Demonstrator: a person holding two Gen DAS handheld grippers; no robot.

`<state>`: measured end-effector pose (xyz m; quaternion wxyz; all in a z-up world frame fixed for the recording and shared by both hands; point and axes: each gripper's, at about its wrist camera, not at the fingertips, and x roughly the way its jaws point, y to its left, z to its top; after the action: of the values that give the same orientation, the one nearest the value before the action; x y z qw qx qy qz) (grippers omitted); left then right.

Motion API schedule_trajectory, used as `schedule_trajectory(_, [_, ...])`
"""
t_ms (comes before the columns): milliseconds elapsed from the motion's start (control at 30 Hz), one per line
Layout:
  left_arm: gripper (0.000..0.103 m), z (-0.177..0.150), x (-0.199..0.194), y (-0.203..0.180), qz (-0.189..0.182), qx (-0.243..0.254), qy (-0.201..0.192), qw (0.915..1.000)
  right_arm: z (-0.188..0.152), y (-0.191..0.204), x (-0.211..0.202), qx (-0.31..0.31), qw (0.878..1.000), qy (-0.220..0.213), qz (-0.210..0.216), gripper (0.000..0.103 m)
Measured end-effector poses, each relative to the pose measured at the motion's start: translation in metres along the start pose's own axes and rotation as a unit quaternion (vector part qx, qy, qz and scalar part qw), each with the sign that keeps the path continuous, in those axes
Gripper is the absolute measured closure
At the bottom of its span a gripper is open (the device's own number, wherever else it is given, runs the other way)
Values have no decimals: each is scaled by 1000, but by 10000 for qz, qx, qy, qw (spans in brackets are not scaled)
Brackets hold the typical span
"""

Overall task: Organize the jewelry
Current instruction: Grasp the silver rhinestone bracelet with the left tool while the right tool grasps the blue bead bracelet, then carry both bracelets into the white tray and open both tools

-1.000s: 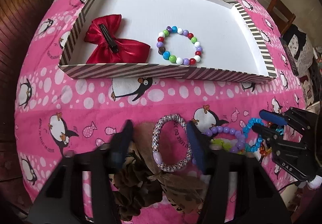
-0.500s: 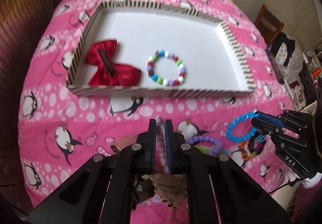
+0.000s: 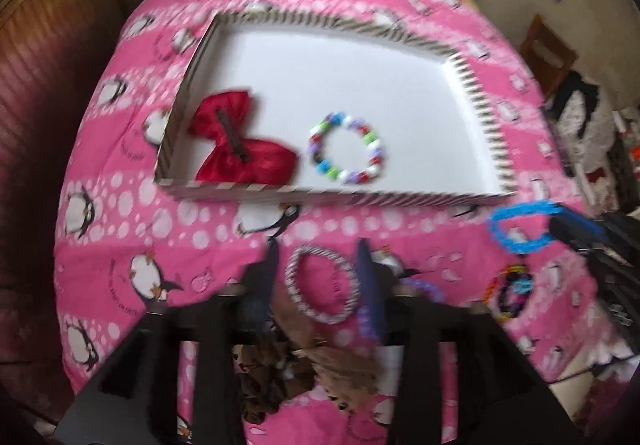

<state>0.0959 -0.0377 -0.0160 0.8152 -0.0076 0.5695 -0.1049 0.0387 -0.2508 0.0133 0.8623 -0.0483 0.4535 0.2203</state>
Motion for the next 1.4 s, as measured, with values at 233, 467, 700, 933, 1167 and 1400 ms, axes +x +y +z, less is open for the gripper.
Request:
schedule_trajectory(233, [67, -7, 45, -1, 146, 108, 475, 9987, -5, 1, 4, 27, 9999, 97, 68, 95])
schedule_trajectory(467, [97, -8, 40, 0, -293, 66, 349, 9989, -2, 1, 2, 58, 9999, 44, 119, 95])
schedule_trajectory(700, [97, 4, -6, 9, -404, -61, -249, 9989, 8, -1, -5, 101, 9998, -101, 123, 95])
schedule_trajectory(933, [97, 38, -30, 9, -29, -23, -695, 9976, 29, -2, -8, 51, 9996, -250, 128, 95])
schedule_trajectory(1167, [97, 60, -23, 5, 209, -28, -803, 9966, 57, 3, 10, -121, 9997, -219, -1, 95])
schedule_trajectory(1400, [97, 81, -7, 19, 363, -211, -737, 9964, 87, 9, 36, -252, 9995, -158, 47, 95])
